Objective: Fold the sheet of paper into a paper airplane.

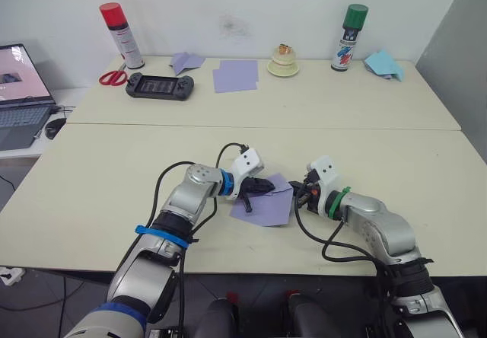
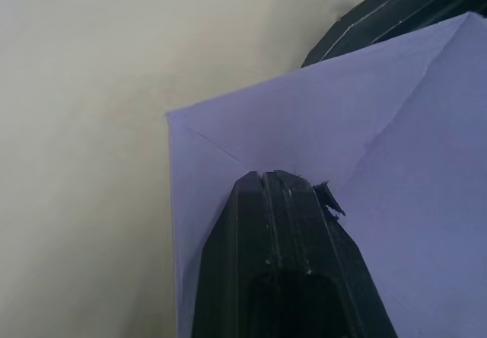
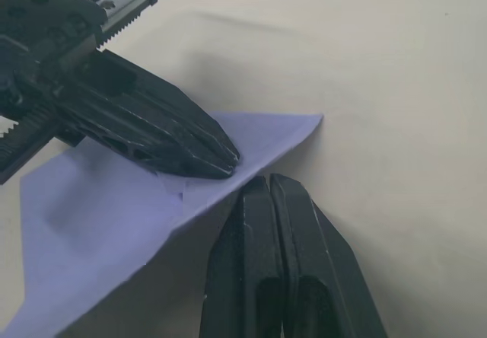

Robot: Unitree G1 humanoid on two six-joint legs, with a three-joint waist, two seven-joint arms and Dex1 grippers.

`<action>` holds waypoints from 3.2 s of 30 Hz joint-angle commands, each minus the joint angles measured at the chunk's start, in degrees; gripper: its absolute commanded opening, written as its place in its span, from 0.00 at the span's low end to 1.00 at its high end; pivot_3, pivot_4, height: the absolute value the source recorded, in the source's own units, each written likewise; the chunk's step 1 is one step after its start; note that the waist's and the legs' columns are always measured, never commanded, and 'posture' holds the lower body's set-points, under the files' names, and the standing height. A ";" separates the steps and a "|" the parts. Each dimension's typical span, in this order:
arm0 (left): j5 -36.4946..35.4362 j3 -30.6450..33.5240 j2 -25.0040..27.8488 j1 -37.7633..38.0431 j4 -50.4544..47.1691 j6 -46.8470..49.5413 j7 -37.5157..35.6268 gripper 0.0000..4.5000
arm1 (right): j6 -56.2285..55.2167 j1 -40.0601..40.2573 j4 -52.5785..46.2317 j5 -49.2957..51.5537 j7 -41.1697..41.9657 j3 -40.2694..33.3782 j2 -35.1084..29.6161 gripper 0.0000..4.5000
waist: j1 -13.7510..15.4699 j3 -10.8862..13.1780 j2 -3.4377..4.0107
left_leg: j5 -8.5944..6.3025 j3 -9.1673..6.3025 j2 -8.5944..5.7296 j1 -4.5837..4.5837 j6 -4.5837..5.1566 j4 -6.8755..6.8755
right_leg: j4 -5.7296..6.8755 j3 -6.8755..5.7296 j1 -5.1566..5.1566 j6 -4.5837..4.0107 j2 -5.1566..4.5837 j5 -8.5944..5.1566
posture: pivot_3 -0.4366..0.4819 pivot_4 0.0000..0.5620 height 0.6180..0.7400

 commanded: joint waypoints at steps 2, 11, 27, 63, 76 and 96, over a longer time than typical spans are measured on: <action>-0.35 -0.55 0.89 0.23 -1.82 1.50 -1.55 0.01 | -1.28 -1.70 -0.32 0.59 -0.29 -0.23 1.13 0.00 | -0.01 0.00 0.00 | 0.00 0.00 0.00 0.01 0.00 0.00 | 0.01 0.00 0.00 0.00 0.00 0.00 | 0.48 0.27 1.00; -2.02 -0.44 1.45 1.11 -4.23 3.52 -4.23 0.01 | -1.66 -2.23 0.31 0.29 -0.97 0.64 3.32 0.00 | -0.05 0.00 0.00 | 0.00 0.00 0.01 0.01 0.00 0.00 | 0.01 0.01 -0.01 -0.02 0.01 0.01 | 0.48 0.27 1.00; -0.65 0.16 4.29 2.25 -4.52 2.91 -2.19 0.01 | -3.33 -2.61 1.99 -0.49 -0.64 2.73 4.03 0.00 | -0.14 0.00 0.00 | 0.00 0.01 0.02 0.04 0.00 0.00 | 0.05 0.01 -0.01 -0.03 0.01 0.02 | 0.48 0.27 1.00; -6.34 6.84 9.91 1.80 -9.83 2.75 0.15 0.01 | -14.29 -4.20 12.48 -8.38 1.34 8.58 5.26 0.00 | -0.06 0.00 0.01 | 0.00 0.06 0.08 0.12 0.00 0.02 | 0.09 0.07 0.01 -0.08 0.08 0.05 | 0.48 0.27 1.00; -0.42 1.05 8.81 5.65 -7.81 -1.87 1.49 0.01 | -15.04 -4.19 11.81 -8.07 0.63 5.97 5.51 0.00 | -0.06 0.00 0.01 | 0.00 0.02 0.11 0.15 0.00 0.03 | 0.12 0.05 0.03 -0.11 0.11 0.06 | 0.48 0.27 1.00; 1.35 -3.03 9.53 10.86 -11.92 -4.07 -1.29 0.01 | -17.04 -4.55 11.35 -7.47 1.28 4.14 6.18 0.00 | -0.06 0.00 0.01 | 0.00 0.03 0.10 0.16 0.01 0.02 | 0.10 0.05 0.05 -0.11 0.10 0.07 | 0.48 0.27 1.00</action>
